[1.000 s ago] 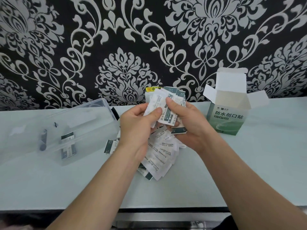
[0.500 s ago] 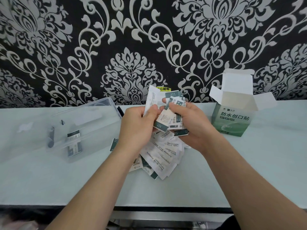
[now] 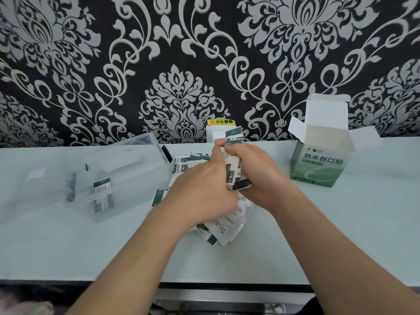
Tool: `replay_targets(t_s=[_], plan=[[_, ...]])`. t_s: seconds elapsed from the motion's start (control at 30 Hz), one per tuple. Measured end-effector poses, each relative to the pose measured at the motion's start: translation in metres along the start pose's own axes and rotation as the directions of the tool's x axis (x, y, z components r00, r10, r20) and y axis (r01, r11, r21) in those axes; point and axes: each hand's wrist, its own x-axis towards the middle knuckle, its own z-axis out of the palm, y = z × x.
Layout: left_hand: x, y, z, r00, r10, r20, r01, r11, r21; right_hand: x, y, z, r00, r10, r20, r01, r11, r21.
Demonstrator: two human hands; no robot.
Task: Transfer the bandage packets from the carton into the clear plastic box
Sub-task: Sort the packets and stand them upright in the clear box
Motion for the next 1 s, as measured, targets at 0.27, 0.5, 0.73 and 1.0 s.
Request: replay_targets(t_s=[0.27,0.5,0.73,1.0], plan=[[-0.005,-0.007,-0.003,0.98,0.191,-0.051,-0.196,0.975,-0.103,-0.006,-0.002,0.001,0.982,0.132,0.138,-0.114,0.985,-0.132],[-0.001,-0.021,-0.003,0.961,0.191,-0.199,-0.236,0.943,-0.236,-0.007,-0.003,0.003,0.945,0.151,0.29,-0.087,0.971,-0.221],[0.002,-0.024,0.0,0.971,0.164,-0.172,-0.209,0.934,-0.289,-0.011,-0.004,0.004,0.932,0.091,0.35,0.031,0.944,-0.328],[-0.001,-0.041,-0.026,0.983,0.174,-0.06,-0.166,0.698,-0.697,-0.01,-0.014,-0.011,0.861,0.204,0.467,-0.085,0.961,-0.262]])
